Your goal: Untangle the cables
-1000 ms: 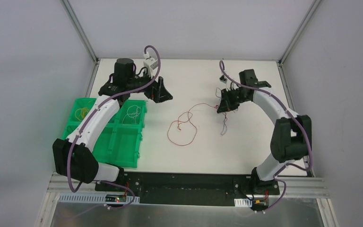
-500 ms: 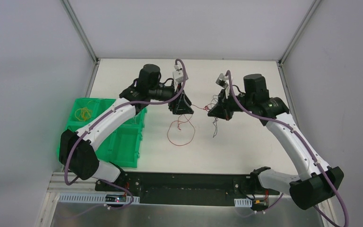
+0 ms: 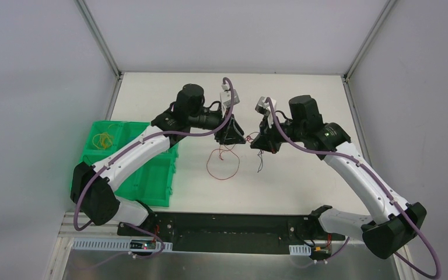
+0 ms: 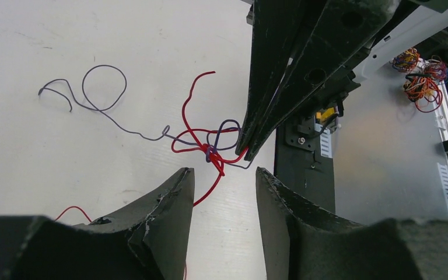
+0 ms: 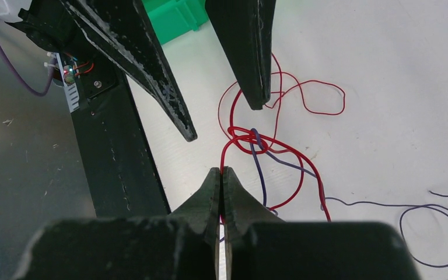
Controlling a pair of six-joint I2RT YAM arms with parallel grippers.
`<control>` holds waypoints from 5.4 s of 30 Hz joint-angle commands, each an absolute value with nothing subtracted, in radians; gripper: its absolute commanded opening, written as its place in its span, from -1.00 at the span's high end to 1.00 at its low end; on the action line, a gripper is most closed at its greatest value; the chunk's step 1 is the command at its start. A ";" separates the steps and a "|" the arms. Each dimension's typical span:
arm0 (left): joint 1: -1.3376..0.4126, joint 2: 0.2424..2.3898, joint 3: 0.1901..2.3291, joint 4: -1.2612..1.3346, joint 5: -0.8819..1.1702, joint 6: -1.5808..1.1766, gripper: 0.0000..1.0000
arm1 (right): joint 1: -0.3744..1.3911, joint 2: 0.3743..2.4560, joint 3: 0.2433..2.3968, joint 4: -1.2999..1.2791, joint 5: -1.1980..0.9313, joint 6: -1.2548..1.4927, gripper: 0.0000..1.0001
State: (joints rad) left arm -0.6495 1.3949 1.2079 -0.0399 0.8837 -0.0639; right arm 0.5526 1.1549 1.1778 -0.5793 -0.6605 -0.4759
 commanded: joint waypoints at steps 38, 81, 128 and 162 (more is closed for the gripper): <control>-0.552 1.329 1.173 0.174 0.904 -0.289 1.00 | 0.430 1.095 1.128 -0.622 -0.621 -0.431 1.00; -0.656 1.574 1.320 0.041 0.973 -0.146 0.10 | 0.375 1.114 1.245 -0.662 -0.752 -0.352 1.00; -0.404 1.343 1.212 0.005 0.973 -0.137 -0.18 | 0.077 1.203 1.258 -0.687 -0.749 -0.318 1.00; -0.507 1.707 1.010 0.253 0.622 -0.412 0.54 | 0.167 1.348 1.998 -0.321 -0.612 0.118 1.00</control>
